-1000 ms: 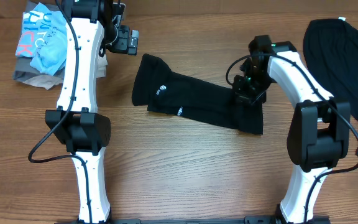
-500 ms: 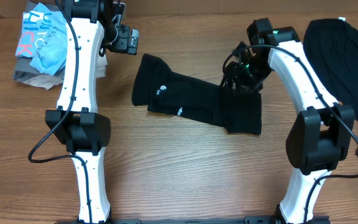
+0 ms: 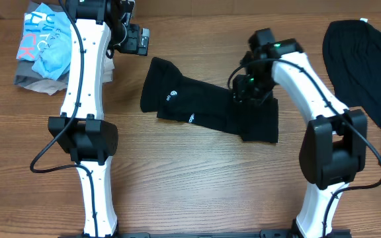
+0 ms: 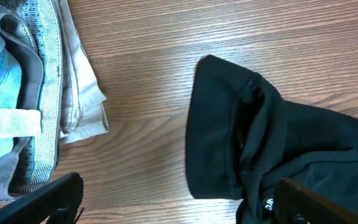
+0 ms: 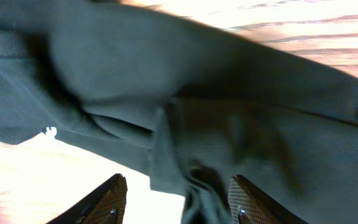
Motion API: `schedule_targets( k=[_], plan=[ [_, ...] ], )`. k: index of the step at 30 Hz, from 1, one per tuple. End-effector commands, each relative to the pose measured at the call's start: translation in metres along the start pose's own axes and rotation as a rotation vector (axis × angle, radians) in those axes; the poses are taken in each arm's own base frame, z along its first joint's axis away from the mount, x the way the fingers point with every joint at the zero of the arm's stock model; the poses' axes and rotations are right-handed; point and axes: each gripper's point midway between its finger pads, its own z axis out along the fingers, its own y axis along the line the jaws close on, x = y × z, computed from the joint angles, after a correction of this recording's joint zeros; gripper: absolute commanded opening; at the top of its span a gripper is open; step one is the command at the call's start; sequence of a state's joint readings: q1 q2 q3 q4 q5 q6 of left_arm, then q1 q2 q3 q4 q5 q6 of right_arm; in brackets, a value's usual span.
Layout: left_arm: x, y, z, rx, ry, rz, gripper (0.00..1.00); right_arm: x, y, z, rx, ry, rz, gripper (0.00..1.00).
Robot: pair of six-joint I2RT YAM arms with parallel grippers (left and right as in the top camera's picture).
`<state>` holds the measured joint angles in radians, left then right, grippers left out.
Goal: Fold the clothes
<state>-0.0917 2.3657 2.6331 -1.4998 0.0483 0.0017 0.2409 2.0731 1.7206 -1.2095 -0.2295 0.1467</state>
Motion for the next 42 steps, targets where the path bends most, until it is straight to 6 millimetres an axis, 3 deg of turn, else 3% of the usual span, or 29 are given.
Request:
schedule_targets(
  k=[1, 5, 6, 7, 21, 28, 42],
  plan=[
    [-0.002, -0.006, -0.009, 0.018, -0.018, -0.004, 1.00, -0.004, 0.006, 0.007, 0.104, -0.044, -0.026, 0.57],
    [0.002, -0.006, -0.009, 0.018, -0.002, -0.005, 1.00, -0.008, -0.001, 0.012, 0.216, -0.080, 0.004, 0.49],
    [0.003, -0.006, -0.009, 0.018, 0.002, -0.005, 1.00, -0.010, -0.004, 0.011, 0.231, -0.092, 0.017, 0.41],
    [0.003, -0.006, -0.009, 0.018, 0.003, -0.005, 1.00, -0.011, -0.003, 0.011, 0.230, -0.095, 0.016, 0.40],
    [0.007, -0.006, -0.009, 0.018, 0.016, -0.006, 1.00, -0.011, -0.008, 0.028, 0.226, -0.106, 0.019, 0.36],
    [0.007, -0.006, -0.009, 0.018, 0.016, -0.006, 1.00, -0.023, -0.005, 0.027, 0.213, -0.158, 0.040, 0.04],
    [0.006, -0.006, -0.009, 0.018, 0.012, -0.006, 1.00, -0.050, 0.009, 0.009, 0.167, -0.265, 0.114, 0.04]
  ],
)
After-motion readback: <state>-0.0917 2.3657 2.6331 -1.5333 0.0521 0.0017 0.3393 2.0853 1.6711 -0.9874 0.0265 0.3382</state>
